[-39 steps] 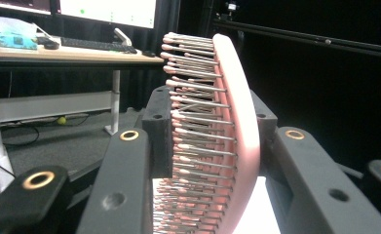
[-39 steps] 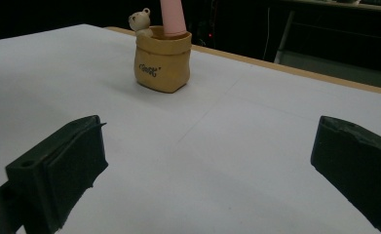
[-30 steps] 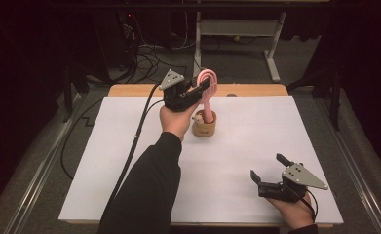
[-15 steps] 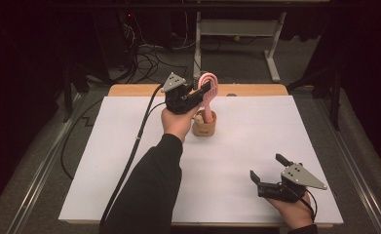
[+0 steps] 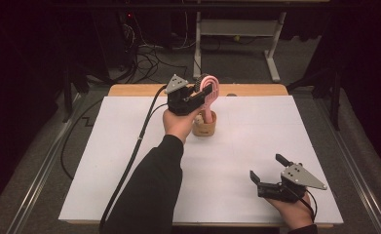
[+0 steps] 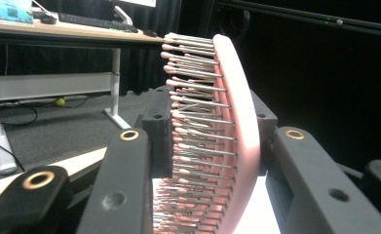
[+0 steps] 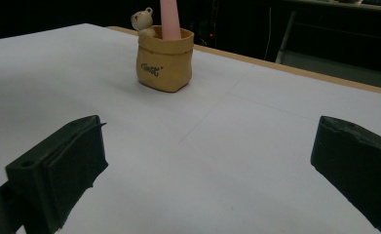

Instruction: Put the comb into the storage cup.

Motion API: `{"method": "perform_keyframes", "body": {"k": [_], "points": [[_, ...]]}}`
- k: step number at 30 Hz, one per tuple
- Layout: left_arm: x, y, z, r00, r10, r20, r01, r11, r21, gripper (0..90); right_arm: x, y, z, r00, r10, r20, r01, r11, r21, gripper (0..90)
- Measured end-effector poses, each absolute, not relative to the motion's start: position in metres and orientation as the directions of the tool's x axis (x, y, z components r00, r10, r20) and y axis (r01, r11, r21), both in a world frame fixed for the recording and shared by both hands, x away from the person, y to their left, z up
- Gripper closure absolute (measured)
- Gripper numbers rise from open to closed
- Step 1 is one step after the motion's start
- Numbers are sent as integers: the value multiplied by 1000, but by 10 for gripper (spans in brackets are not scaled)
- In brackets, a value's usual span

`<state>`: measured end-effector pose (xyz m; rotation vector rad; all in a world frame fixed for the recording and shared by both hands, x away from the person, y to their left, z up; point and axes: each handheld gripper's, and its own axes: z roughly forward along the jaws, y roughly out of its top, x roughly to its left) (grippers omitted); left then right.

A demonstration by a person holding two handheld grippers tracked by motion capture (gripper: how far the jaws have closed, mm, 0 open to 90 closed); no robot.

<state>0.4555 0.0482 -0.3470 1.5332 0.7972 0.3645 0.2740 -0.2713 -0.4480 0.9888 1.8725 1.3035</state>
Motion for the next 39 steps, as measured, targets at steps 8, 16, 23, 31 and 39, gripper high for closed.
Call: {"method": "perform_keyframes", "body": {"k": [8,16,23,31,39], "points": [[456,47,-351,709,668,-227,279,30,960,635,273,-271,-447,-506,859,-82,217,219,951,1],[458,44,-354,710,665,-233,286,31,958,634,273,-272,-447,-507,857,-86,211,221,952,0],[460,44,-356,708,665,-238,300,22,954,634,273,-272,-447,-508,857,-87,213,222,951,0],[461,42,-360,710,664,-234,306,9,952,631,272,-271,-447,-506,858,-88,211,223,952,0],[465,46,-361,707,669,-232,308,4,951,627,272,-271,-446,-504,859,-89,211,222,952,1]]}}
